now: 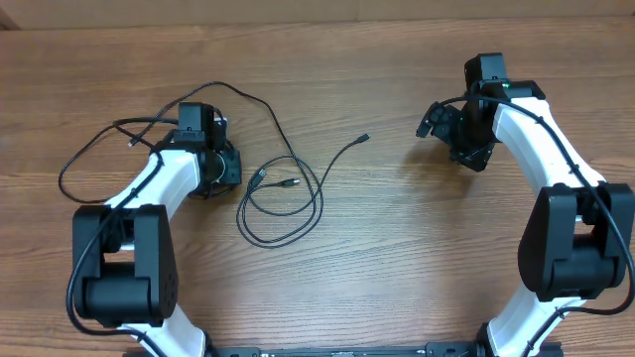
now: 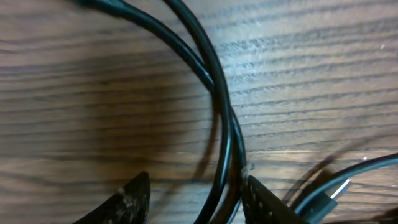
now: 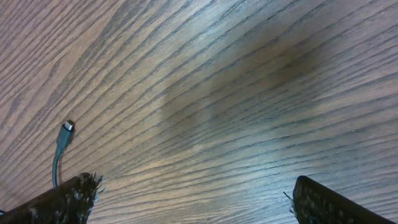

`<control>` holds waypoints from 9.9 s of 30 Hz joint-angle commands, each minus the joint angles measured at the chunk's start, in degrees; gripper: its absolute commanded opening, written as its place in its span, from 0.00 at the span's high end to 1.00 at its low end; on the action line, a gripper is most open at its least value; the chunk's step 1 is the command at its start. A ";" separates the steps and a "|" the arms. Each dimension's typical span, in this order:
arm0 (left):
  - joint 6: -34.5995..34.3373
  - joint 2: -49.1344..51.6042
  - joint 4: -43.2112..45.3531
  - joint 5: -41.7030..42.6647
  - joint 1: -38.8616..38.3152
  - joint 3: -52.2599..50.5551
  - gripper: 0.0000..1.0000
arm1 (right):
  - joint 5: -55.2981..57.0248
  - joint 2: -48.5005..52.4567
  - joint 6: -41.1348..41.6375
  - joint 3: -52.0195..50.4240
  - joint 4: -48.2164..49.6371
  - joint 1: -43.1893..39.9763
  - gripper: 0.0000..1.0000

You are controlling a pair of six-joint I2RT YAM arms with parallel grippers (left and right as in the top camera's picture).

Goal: Untangle cables

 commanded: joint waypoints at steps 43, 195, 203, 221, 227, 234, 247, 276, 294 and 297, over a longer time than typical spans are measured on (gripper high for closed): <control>-28.22 6.54 -6.16 -16.63 8.90 0.76 0.96 | 0.35 0.07 -0.09 0.55 0.13 0.00 0.00; -25.14 6.80 -24.41 -16.74 -14.29 12.68 0.85 | 0.35 0.07 -0.09 0.55 0.13 0.00 0.00; -15.04 6.80 -36.79 -2.58 -14.51 27.32 0.83 | 0.35 0.07 -0.09 0.55 0.13 0.00 0.00; -16.11 6.82 -34.56 1.92 -24.85 19.08 0.61 | 0.35 0.07 -0.09 0.55 0.13 0.00 0.00; -18.29 6.82 -32.50 1.88 -29.05 16.92 0.66 | 0.33 0.07 -0.09 0.55 0.13 0.00 0.00; -18.29 6.82 -29.75 1.68 -32.92 16.85 0.67 | 0.35 0.07 -0.09 0.55 0.13 0.00 0.00; -18.32 6.82 -22.69 -3.06 -34.27 16.81 0.69 | 0.33 0.07 -0.09 0.55 0.13 0.00 0.00; -23.98 8.70 -21.14 -5.95 -34.25 16.61 0.68 | 0.33 0.07 -0.09 0.55 0.13 0.00 0.00; -27.32 10.29 -20.50 -5.97 -34.23 16.59 0.67 | 0.33 0.07 -0.09 0.55 0.15 0.00 0.00; -27.30 10.82 -20.09 -5.66 -34.25 16.59 0.66 | 0.33 0.07 -0.09 0.55 0.15 0.00 0.00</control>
